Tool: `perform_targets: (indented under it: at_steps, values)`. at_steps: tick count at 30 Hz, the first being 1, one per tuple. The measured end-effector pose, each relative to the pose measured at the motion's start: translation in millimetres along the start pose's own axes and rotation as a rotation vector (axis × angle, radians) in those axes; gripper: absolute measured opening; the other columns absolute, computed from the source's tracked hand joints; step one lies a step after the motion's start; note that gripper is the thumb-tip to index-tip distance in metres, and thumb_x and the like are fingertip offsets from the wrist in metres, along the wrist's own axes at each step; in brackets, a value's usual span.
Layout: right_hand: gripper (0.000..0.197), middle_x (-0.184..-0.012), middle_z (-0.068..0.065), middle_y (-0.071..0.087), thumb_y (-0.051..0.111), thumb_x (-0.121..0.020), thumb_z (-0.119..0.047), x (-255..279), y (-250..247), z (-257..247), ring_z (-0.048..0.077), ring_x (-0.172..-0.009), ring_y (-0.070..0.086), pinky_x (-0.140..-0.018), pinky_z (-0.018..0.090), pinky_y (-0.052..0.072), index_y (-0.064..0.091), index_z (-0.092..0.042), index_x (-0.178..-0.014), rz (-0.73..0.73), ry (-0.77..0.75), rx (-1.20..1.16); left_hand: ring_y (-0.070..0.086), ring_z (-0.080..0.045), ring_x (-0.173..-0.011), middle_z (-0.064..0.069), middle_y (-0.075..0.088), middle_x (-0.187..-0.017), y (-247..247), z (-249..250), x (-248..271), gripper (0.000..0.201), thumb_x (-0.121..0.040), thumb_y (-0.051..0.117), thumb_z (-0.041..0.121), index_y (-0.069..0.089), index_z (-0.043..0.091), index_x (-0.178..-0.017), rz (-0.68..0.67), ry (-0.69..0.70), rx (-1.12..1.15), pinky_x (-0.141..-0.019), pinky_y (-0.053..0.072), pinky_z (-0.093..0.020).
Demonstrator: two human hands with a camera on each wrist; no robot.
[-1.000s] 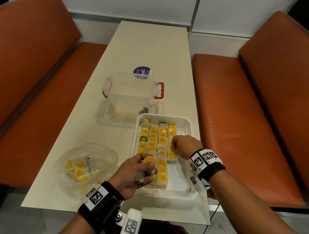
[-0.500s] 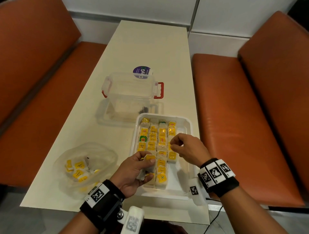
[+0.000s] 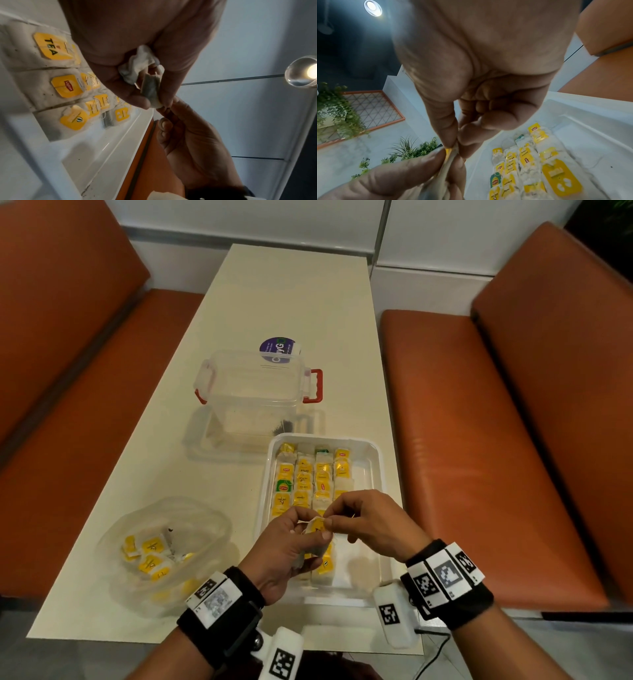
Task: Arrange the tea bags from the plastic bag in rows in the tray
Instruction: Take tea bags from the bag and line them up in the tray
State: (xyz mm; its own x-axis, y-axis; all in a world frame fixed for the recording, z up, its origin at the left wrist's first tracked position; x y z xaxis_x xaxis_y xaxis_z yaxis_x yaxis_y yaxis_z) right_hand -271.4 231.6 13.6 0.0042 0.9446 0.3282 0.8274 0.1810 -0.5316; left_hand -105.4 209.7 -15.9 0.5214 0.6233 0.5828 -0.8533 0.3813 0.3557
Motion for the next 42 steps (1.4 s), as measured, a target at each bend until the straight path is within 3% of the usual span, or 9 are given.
perform_targets:
  at_steps: [5,11,18,23,28,33,36,39,42]
  values:
    - [0.006,-0.076,-0.006,0.072,0.072,-0.091,-0.028,-0.2,-13.8,2.0,0.005,-0.058,0.061,-0.059,0.021,0.05,0.074,-0.021,-0.091,0.066,0.021,-0.022,0.068,-0.014,-0.081,-0.001,0.072,-0.093,2.6,1.1,2.4,0.024,-0.088,0.073,0.022,0.069,0.018,-0.112,-0.009,-0.041,-0.035,-0.06,0.052,-0.024]
    - [0.007,-0.076,-0.007,0.071,0.074,-0.089,-0.031,0.6,-16.4,-0.1,0.006,-0.059,0.063,-0.062,0.023,0.053,0.072,-0.025,-0.087,0.066,0.019,0.008,0.062,-0.008,-0.069,0.001,0.071,-0.087,3.0,-0.1,1.9,0.005,-0.091,0.071,0.023,0.069,0.024,-0.096,0.038,-0.069,-0.082,-0.049,0.036,-0.018]
    - [0.006,-0.073,-0.005,0.071,0.077,-0.087,-0.029,-0.5,-19.4,2.4,0.009,-0.059,0.063,-0.066,0.031,0.056,0.072,-0.025,-0.086,0.058,0.026,-0.005,0.063,-0.007,-0.07,0.003,0.073,-0.09,4.9,-2.5,3.1,0.018,-0.088,0.074,0.02,0.074,0.016,-0.106,0.039,-0.06,-0.101,-0.049,0.039,-0.017]
    - [0.005,-0.07,-0.008,0.07,0.076,-0.088,-0.025,-1.0,-25.8,3.0,0.008,-0.058,0.063,-0.061,0.024,0.052,0.071,-0.025,-0.086,0.06,0.022,0.014,0.066,-0.01,-0.073,-0.004,0.076,-0.101,1.2,-3.0,1.6,0.024,-0.088,0.074,0.018,0.072,0.022,-0.112,0.067,-0.08,-0.062,-0.049,0.042,-0.018]
    - [0.005,-0.072,-0.004,0.071,0.076,-0.087,-0.023,-3.4,-36.4,10.0,0.007,-0.056,0.063,-0.06,0.026,0.053,0.072,-0.022,-0.086,0.105,0.048,0.053,0.062,-0.007,-0.066,0.002,0.074,-0.092,-9.4,-2.5,2.8,0.021,-0.101,0.056,0.025,0.074,0.02,-0.111,0.1,-0.103,-0.066,-0.052,0.041,-0.019]
    - [0.008,-0.07,-0.009,0.069,0.074,-0.086,-0.022,-8.9,-37.2,23.2,0.002,-0.055,0.062,-0.068,0.037,0.059,0.069,-0.027,-0.081,0.117,0.097,0.183,0.059,-0.009,-0.064,0.003,0.069,-0.081,-22.0,-4.4,3.3,0.019,-0.101,0.058,0.024,0.073,0.015,-0.108,0.146,-0.113,-0.033,-0.054,0.042,-0.021]
    - [0.01,-0.073,-0.01,0.069,0.073,-0.085,-0.025,-12.6,-33.0,31.0,0.004,-0.062,0.063,-0.073,0.039,0.059,0.067,-0.032,-0.08,0.07,0.142,0.29,0.057,-0.008,-0.059,0.003,0.065,-0.075,-27.0,-5.6,3.6,0.016,-0.099,0.06,0.025,0.073,0.016,-0.103,0.163,-0.116,-0.009,-0.055,0.041,-0.022]
    - [0.01,-0.08,-0.012,0.07,0.074,-0.083,-0.027,-13.7,-25.0,33.3,0.006,-0.072,0.063,-0.075,0.038,0.059,0.068,-0.035,-0.081,-0.045,0.184,0.383,0.053,-0.008,-0.056,0.004,0.057,-0.069,-31.1,-6.8,3.0,0.012,-0.097,0.062,0.026,0.07,0.018,-0.097,0.182,-0.122,0.008,-0.052,0.04,-0.022]
    - [0.009,-0.088,-0.015,0.069,0.073,-0.086,-0.027,-14.7,-14.9,30.9,0.006,-0.079,0.062,-0.066,0.027,0.051,0.07,-0.035,-0.089,-0.14,0.195,0.504,0.047,-0.008,-0.054,0.004,0.048,-0.064,-32.7,-6.7,3.4,0.014,-0.097,0.062,0.031,0.066,0.018,-0.093,0.193,-0.121,0.027,-0.047,0.038,-0.02]
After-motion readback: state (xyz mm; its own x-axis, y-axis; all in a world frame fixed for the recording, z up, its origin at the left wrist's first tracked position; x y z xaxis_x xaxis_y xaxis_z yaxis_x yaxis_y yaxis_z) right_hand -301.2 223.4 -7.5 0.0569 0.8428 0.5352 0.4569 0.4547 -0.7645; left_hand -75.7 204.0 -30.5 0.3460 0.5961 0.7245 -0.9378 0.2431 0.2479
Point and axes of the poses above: each hand's wrist, its own x-axis away from the middle knuckle, its own y-axis out of the palm, z = x × y, the point moved 3 cm from there along -x, towards the middle knuckle
